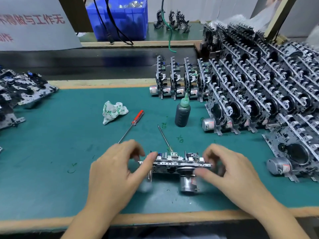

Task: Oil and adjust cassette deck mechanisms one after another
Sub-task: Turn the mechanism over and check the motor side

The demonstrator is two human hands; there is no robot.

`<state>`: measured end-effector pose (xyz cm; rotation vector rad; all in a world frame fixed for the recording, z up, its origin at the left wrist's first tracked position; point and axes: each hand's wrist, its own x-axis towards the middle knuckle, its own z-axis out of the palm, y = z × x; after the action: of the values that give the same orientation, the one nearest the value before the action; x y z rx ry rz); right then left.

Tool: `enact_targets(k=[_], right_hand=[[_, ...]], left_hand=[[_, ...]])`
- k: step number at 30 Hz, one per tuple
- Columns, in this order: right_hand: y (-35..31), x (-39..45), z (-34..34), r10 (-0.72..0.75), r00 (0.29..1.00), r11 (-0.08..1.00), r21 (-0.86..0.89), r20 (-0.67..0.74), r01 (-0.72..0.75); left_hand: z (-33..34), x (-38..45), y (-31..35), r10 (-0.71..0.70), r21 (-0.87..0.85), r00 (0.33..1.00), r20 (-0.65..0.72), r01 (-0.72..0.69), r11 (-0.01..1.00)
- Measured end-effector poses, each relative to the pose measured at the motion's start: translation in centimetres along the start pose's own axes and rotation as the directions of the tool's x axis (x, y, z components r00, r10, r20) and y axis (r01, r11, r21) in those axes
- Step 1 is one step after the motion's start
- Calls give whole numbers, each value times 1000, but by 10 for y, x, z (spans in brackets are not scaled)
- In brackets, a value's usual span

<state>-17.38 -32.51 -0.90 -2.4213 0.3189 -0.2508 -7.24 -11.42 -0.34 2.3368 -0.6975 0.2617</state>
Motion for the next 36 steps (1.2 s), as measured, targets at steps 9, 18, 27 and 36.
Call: enact_targets(k=[9, 18, 27, 36], right_hand=[[13, 10, 18, -146, 988, 928, 352, 50, 119], [15, 11, 20, -156, 985, 828, 554, 72, 90], [15, 15, 20, -170, 982, 805, 586, 77, 94], [15, 11, 23, -149, 987, 780, 621, 63, 78]], left_hand=[[10, 16, 34, 326, -253, 933, 154, -282, 926], [17, 16, 34, 313, -273, 943, 113, -273, 922], [20, 19, 36, 300, -348, 947, 112, -245, 905], [21, 18, 35, 322, -301, 941, 108, -278, 912]])
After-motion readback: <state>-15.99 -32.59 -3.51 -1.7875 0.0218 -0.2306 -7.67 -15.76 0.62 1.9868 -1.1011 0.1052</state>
